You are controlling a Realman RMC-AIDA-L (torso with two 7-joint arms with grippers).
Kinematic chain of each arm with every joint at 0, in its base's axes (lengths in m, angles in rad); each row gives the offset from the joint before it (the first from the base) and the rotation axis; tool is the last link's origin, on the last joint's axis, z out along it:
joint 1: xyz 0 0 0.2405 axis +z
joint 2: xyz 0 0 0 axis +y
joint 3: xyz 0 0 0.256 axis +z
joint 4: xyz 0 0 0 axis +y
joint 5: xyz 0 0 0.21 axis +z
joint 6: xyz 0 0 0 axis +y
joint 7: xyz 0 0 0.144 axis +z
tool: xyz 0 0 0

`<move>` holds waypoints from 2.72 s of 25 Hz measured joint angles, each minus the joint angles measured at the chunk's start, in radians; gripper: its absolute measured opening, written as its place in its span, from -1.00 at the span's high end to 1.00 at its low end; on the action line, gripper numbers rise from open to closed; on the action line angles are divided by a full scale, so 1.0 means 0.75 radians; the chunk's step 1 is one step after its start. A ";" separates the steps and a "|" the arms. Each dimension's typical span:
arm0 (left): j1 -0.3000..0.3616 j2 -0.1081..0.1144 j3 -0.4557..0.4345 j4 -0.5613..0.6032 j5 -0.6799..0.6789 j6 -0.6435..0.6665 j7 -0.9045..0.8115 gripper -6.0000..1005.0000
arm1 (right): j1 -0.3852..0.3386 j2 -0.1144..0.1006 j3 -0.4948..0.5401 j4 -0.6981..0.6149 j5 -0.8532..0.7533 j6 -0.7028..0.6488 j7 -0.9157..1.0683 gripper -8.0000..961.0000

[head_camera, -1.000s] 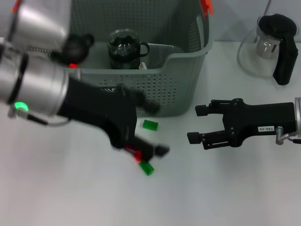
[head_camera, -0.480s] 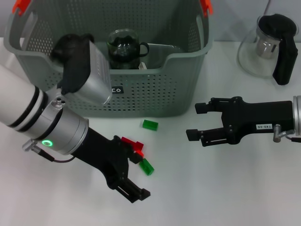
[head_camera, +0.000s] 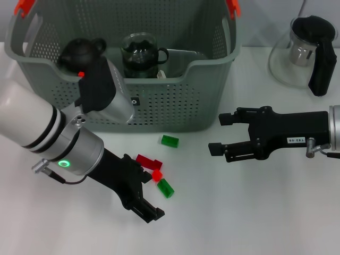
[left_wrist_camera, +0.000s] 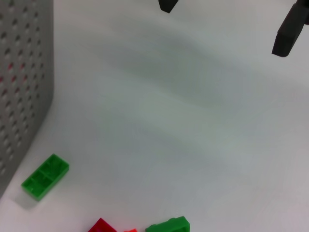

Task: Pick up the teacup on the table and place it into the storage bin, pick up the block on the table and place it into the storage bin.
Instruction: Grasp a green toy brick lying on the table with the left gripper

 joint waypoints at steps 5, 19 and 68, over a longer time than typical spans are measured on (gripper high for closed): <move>-0.008 -0.002 0.038 -0.006 -0.022 -0.021 0.008 -0.89 | -0.004 0.000 0.000 0.000 0.000 0.000 0.000 -0.90; -0.063 -0.002 0.167 -0.079 -0.100 -0.170 0.018 -0.89 | -0.012 -0.004 0.000 0.003 0.000 0.000 -0.009 -0.90; -0.058 0.007 0.128 -0.030 0.006 -0.063 0.040 -0.88 | -0.004 -0.012 0.000 0.022 0.000 0.004 -0.020 -0.90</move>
